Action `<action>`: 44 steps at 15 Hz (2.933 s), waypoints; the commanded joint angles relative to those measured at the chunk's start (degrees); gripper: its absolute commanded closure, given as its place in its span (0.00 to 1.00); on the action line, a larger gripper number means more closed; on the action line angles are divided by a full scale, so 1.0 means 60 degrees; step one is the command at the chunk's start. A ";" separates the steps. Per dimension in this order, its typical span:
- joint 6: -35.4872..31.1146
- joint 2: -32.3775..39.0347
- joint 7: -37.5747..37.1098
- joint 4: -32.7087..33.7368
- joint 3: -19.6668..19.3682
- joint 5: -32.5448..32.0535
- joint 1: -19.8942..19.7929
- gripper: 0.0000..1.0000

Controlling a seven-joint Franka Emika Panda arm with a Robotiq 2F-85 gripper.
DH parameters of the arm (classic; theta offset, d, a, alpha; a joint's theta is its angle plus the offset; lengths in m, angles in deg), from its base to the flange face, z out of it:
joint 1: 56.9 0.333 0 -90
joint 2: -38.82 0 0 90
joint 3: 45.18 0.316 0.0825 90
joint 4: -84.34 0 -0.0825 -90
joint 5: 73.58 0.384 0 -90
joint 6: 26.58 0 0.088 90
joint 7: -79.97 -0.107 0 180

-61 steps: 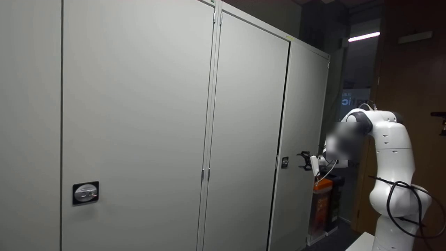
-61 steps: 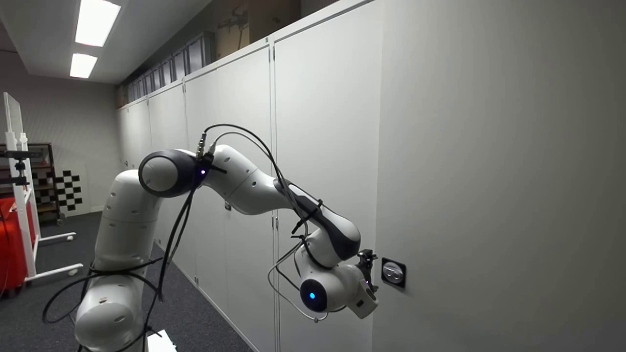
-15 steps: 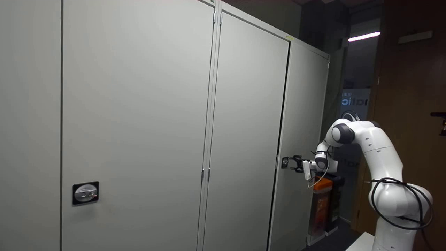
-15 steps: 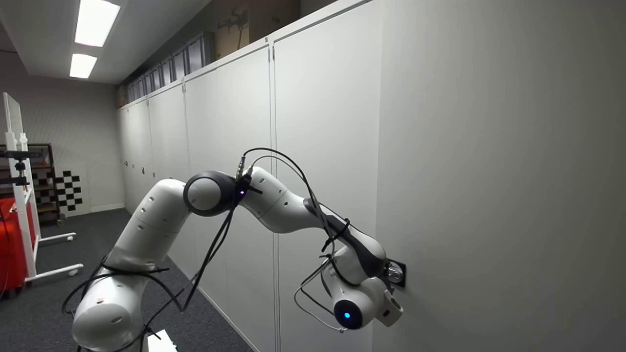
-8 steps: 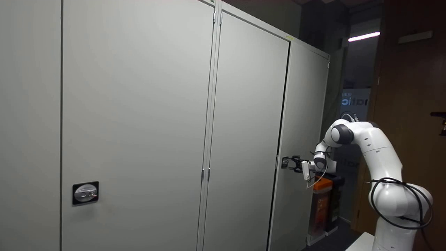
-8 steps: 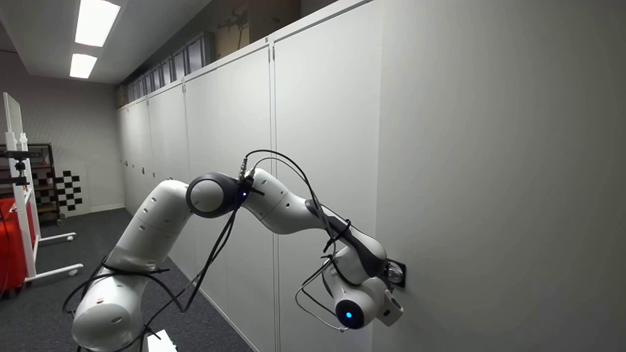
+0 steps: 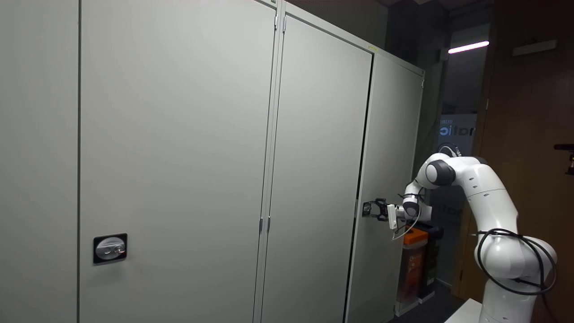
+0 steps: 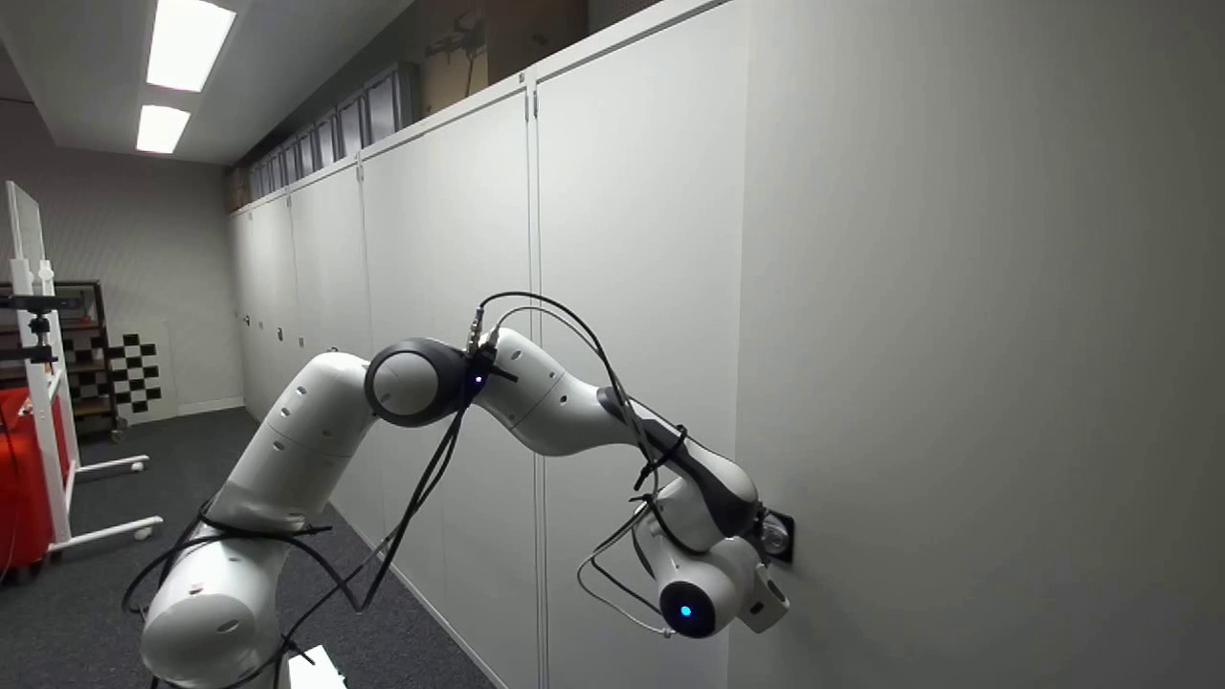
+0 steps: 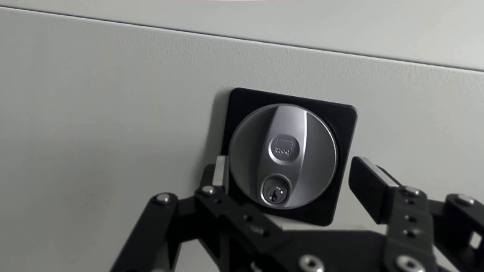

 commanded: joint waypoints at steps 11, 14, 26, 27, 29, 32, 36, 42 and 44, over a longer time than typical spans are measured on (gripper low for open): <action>-0.0160 0.0251 -0.0832 0.0384 0.0055 -0.0093 -0.0062 0.22; -0.0204 0.0367 -0.0880 0.0504 0.0052 -0.0085 -0.0058 0.26; -0.0366 0.0651 -0.1164 0.1050 0.0076 -0.0147 -0.0035 0.78; -0.0359 0.0638 -0.1184 0.1066 0.0078 -0.0157 -0.0034 0.84; -0.0369 0.0588 -0.1227 0.1056 0.0075 -0.0208 -0.0027 0.92; -0.0308 0.0568 -0.1209 0.0993 0.0078 -0.0241 -0.0037 0.92; -0.0192 0.0431 -0.1070 0.0763 0.0060 -0.0263 -0.0063 0.92; 0.0044 0.0165 -0.1011 0.0394 0.0021 -0.0266 -0.0180 0.92; 0.0153 0.0070 -0.0999 0.0270 0.0005 -0.0272 -0.0237 0.92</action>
